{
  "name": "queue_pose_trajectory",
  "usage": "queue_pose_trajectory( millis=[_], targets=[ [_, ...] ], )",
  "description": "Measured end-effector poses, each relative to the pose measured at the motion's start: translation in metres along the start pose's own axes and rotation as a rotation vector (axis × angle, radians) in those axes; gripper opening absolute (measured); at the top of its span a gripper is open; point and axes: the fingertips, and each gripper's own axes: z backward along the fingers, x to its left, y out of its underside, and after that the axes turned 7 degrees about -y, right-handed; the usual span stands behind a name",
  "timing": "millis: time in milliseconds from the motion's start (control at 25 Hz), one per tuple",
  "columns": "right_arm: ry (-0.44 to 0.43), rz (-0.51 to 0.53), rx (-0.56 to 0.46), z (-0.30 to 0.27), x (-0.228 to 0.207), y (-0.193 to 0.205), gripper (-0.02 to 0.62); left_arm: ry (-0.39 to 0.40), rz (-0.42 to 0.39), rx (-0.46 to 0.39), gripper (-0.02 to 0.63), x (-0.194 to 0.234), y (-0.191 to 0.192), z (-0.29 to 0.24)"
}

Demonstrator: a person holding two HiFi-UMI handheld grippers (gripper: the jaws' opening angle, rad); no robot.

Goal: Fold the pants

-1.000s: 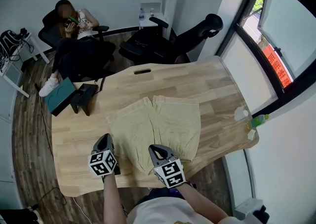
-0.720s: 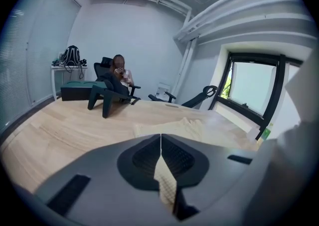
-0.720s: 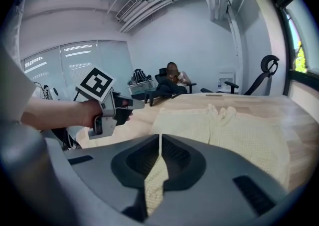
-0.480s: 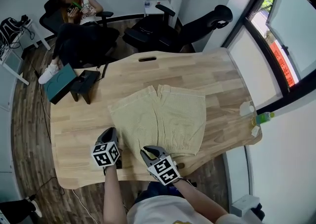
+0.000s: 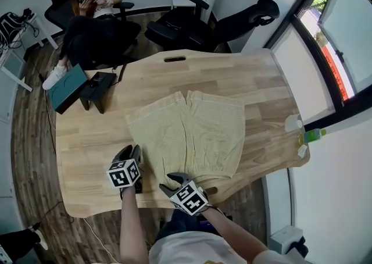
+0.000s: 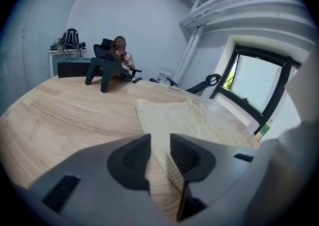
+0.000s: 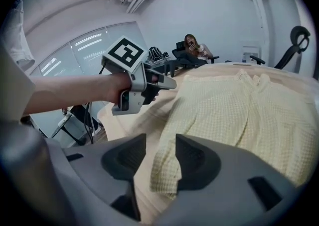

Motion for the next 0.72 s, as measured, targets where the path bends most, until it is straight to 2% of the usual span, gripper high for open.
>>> queue_pose_trajectory(
  millis=[200, 400, 520, 560, 640, 720],
  targets=[
    [0.006, 0.032, 0.082, -0.013, 0.001, 0.011, 0.176, -0.008, 0.009, 0.048, 0.13, -0.001, 0.008, -0.014],
    [-0.009, 0.05, 0.155, -0.022, 0.003, 0.021, 0.177, 0.004, 0.056, 0.113, 0.211, -0.005, 0.017, -0.022],
    [0.022, 0.059, 0.195, -0.026, 0.0, 0.029, 0.17, 0.006, 0.062, 0.141, 0.213, -0.004, 0.023, -0.024],
    [0.045, 0.073, 0.205, -0.027, -0.003, 0.03, 0.15, 0.011, 0.059, 0.148, 0.213, -0.004, 0.022, -0.027],
    [0.09, 0.117, 0.223, -0.028, -0.012, 0.028, 0.041, 0.018, 0.05, 0.164, 0.213, -0.005, 0.02, -0.032],
    [0.098, 0.136, 0.235, -0.027, -0.016, 0.028, 0.029, 0.012, 0.046, 0.18, 0.213, -0.006, 0.02, -0.036]
  ],
)
